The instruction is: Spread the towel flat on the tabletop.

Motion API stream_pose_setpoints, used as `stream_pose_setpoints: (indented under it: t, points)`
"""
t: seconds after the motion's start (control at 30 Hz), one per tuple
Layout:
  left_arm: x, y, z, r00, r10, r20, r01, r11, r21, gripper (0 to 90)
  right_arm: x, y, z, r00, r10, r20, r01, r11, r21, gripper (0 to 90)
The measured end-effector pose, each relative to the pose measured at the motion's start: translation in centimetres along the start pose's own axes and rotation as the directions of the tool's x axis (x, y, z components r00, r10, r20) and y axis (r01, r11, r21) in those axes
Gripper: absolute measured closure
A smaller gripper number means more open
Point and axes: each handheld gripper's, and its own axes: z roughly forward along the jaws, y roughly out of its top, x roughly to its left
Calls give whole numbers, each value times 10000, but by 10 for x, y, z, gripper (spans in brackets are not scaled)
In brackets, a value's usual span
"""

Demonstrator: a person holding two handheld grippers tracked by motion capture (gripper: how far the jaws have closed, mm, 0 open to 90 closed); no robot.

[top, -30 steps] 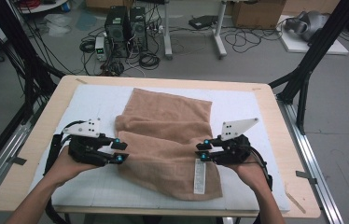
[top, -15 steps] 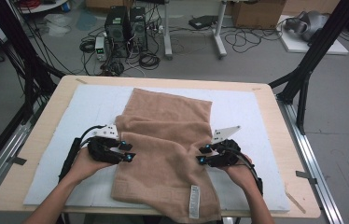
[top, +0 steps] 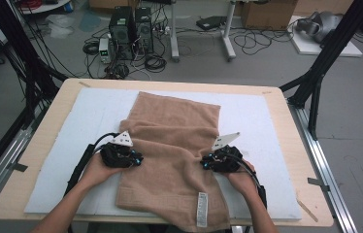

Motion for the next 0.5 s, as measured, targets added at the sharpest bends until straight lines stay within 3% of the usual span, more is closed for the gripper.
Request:
stream_pose_setpoints:
  t: [0.1,0.3,0.4,0.5]
  points:
    - [-2,0,-4,9997,67,228,-72,9998,211,865,3,1,-3,9993,-76,-374,80,9999,95,881]
    - [-9,1,-22,9982,291,530,-281,9994,-192,871,14,1,-17,9958,-419,-817,421,9991,9,888]
    - [-10,-1,-34,9985,342,437,-323,9985,-434,871,15,0,-25,9958,-589,-708,579,9982,-163,874]
    - [-6,-6,-42,9995,143,276,-129,9986,-519,872,11,-2,-29,9965,-592,-597,570,9977,-370,839]
